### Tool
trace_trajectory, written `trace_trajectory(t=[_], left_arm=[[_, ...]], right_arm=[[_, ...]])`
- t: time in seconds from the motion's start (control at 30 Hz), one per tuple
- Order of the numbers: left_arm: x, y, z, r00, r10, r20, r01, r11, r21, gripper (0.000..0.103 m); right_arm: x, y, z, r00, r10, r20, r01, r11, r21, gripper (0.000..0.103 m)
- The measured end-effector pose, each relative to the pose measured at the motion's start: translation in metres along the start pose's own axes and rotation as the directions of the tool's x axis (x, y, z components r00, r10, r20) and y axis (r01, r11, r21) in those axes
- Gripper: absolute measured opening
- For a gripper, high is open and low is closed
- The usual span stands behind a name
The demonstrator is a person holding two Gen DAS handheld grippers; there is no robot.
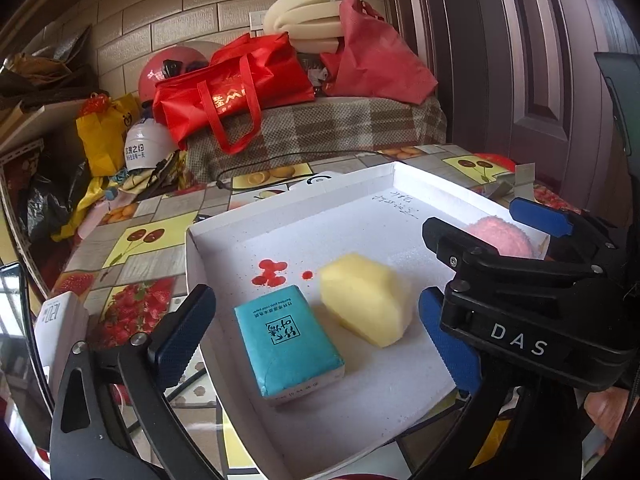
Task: Organize soft objects
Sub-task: 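Carry the yellow sponge and pink plush into the white tray and open both tools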
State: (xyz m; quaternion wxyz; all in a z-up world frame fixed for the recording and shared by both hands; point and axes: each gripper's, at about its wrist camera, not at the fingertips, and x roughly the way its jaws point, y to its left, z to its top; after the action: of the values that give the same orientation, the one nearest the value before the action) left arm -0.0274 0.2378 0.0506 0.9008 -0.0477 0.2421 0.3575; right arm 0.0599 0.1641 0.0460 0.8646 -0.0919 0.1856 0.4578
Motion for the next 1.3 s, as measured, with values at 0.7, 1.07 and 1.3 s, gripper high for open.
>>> trace_trajectory(t=[0.7,1.07,1.3], left_arm=[[-0.020,0.007,-0.003,0.994,0.050,0.102,-0.047,0.998,-0.038,0.103],[-0.030,0.014,-0.006,0.987,0.077,0.140,-0.067,0.995,-0.076,0.103],[-0.042,0.030,-0.013,0.984,0.077,0.160,-0.053,0.987,-0.153,0.103]], right_arm=[[-0.023,-0.002,-0.002,0.991,-0.023,0.132,0.020,1.000,0.019,0.093],[-0.036,-0.016,-0.008,0.989,-0.031,0.147,0.020,0.997,0.080,0.093],[-0.047,-0.016,-0.014,0.991,-0.042,0.130,0.035,0.998,0.058,0.093]])
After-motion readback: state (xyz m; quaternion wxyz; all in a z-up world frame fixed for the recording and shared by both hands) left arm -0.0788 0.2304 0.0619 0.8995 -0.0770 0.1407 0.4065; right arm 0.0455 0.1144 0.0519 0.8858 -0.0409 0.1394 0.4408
